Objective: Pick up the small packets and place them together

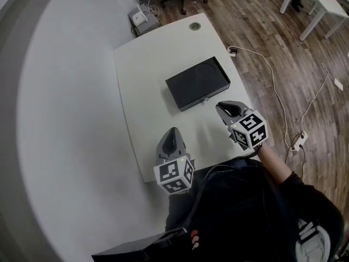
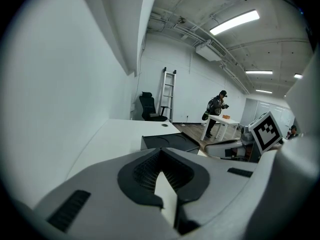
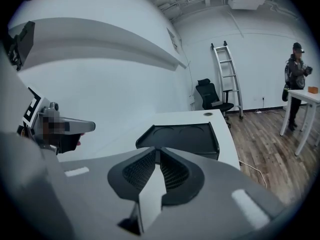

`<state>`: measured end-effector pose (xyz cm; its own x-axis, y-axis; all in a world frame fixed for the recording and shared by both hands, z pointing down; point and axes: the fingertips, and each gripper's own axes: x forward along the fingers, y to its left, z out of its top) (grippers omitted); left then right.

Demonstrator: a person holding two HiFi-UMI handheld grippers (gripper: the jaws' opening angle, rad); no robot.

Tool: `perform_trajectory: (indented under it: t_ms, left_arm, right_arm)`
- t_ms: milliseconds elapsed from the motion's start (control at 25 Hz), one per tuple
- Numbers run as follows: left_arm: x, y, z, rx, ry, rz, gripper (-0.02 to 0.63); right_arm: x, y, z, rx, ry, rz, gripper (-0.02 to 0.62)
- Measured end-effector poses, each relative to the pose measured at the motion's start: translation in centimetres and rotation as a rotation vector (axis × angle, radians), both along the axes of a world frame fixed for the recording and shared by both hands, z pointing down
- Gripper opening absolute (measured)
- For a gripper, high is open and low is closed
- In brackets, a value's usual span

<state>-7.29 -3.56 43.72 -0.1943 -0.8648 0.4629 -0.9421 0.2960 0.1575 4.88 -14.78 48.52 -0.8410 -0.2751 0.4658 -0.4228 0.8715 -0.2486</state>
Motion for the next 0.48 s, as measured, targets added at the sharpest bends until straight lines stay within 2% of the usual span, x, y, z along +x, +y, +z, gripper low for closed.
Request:
perform_trajectory:
  t_ms: [280,480]
  left_arm:
    - [-1.1,-1.4,1.1,-0.033,0.008,0.028,0.0]
    - [-2.5,-2.1,1.8,-0.06,0.01,0.077,0.0]
  right_arm:
    - [-1.5,-1.6,3.0,-0.044,0.08,-0.003,0.033]
    - [-3.3,-2.1,5.6,-0.083,0.153,0.006,0.094]
